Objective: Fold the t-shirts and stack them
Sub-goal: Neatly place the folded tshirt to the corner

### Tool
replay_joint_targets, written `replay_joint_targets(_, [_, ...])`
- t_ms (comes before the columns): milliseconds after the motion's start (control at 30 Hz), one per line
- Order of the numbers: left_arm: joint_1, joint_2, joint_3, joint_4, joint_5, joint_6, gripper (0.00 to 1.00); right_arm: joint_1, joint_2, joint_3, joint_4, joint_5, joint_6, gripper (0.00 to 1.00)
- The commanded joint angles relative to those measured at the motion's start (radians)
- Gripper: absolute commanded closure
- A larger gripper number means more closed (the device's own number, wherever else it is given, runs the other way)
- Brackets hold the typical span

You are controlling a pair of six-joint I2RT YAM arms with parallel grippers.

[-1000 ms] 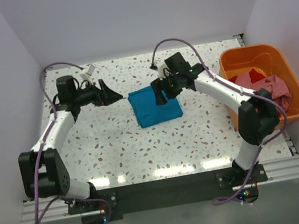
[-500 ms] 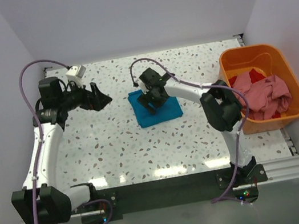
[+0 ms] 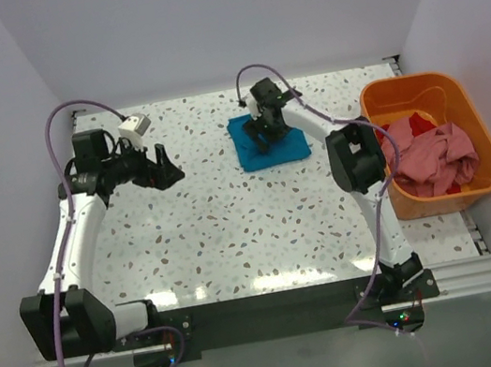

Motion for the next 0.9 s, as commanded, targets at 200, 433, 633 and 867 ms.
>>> replay_joint_targets(200, [0.007,0.093,0.06,-0.046,0.008,0.088,0.0,-0.188,0.158,0.22,-0.066,0.057,-0.224,0.22])
replay_joint_targets(433, [0.007,0.114,0.065,-0.055,0.018,0.097,0.0,-0.254,0.236,0.342,-0.08,0.088,-0.266,0.21])
replay_joint_targets(633, [0.007,0.119,0.063,-0.063,0.019,0.11,0.0,-0.26,0.235,0.349,-0.066,0.131,-0.234,0.2])
replay_joint_targets(867, [0.033,0.099,0.054,-0.075,0.027,0.108,0.0,-0.243,0.092,0.325,0.034,0.03,-0.186,0.17])
